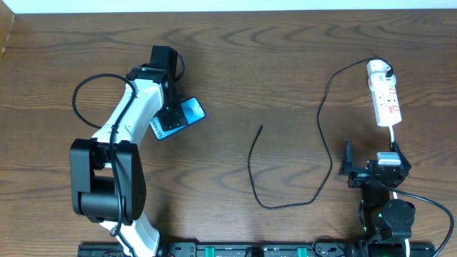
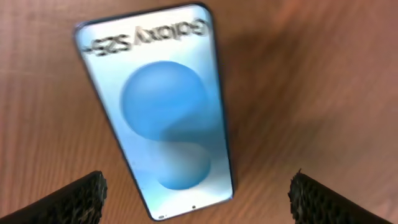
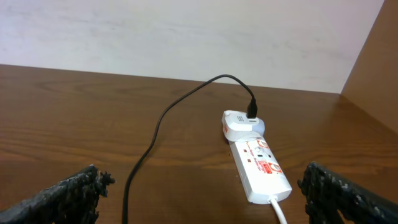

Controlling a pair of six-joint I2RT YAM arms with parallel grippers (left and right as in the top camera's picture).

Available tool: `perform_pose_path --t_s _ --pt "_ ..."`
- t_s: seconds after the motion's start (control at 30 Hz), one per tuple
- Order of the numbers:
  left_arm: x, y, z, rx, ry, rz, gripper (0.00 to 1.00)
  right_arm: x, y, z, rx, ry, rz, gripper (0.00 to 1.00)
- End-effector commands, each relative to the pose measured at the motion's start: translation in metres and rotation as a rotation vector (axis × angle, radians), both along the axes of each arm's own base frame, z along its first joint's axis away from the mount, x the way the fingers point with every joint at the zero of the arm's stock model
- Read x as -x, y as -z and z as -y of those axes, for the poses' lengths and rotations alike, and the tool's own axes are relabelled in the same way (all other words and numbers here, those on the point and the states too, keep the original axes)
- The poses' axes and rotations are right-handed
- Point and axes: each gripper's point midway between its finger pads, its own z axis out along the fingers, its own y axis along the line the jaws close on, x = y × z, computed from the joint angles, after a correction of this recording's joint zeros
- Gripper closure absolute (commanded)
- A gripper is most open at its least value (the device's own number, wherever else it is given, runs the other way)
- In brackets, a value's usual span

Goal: Plug charger to phone and switch on socket

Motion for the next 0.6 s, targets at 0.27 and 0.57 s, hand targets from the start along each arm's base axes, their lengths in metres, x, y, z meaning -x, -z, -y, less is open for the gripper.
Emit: perform_pose_path --t_s 0.27,0.57 --pt "-0.019 -0.009 0.000 -0.267 0.945 0.024 0.06 0.000 0.001 0.000 0.013 -0.001 0.000 0.01" --pt "0.014 -0.001 -0.006 -0.396 1.786 -0.168 0.03 0.000 0.001 0.000 0.013 -0.001 0.000 0.01"
